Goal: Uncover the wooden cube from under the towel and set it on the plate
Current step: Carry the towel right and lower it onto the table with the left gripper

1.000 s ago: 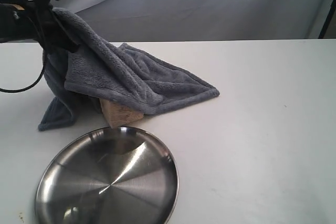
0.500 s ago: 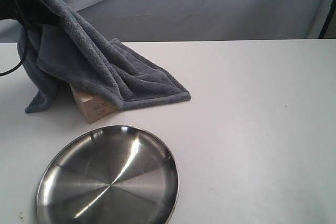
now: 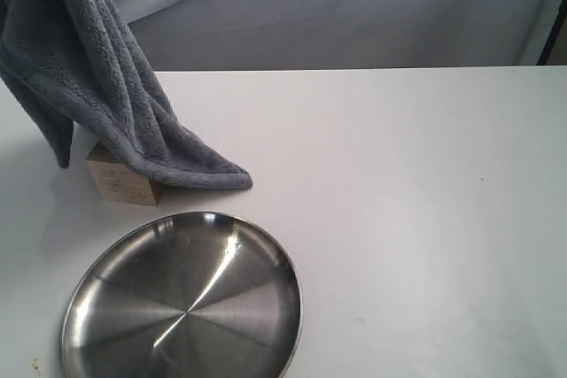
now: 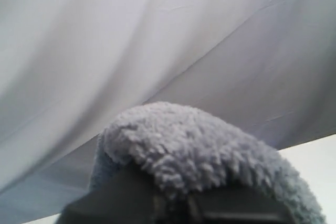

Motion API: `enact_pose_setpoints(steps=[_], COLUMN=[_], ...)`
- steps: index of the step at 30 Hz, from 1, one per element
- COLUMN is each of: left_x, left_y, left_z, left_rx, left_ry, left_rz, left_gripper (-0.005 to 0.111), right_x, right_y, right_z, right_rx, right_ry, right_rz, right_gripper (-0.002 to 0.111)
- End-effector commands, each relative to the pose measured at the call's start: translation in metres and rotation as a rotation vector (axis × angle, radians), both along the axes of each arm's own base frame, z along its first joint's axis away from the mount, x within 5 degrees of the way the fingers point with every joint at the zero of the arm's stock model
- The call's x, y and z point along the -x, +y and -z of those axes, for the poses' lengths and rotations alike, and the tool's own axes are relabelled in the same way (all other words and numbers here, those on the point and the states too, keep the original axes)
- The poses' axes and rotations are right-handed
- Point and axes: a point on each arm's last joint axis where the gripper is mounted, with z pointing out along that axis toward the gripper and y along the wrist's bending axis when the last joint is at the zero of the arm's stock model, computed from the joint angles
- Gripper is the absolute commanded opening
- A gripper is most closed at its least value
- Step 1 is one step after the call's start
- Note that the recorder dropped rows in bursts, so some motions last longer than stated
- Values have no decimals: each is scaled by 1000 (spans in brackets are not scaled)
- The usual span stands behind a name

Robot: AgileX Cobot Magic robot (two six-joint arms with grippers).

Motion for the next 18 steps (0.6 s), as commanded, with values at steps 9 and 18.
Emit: enact_pose_setpoints(steps=[9, 18], left_x=[13, -11], left_y=[-132, -174], left_z=[-35, 0], left_rx=[42, 25], left_ry=[-214, -135], left_rz=[307, 367], left_gripper=[0, 0], right_x=[0, 0], right_y=[0, 0], right_z=[-1, -1], right_rx=[2, 2], right_ry=[-16, -16], right_rz=[-7, -7], right_gripper=[0, 0])
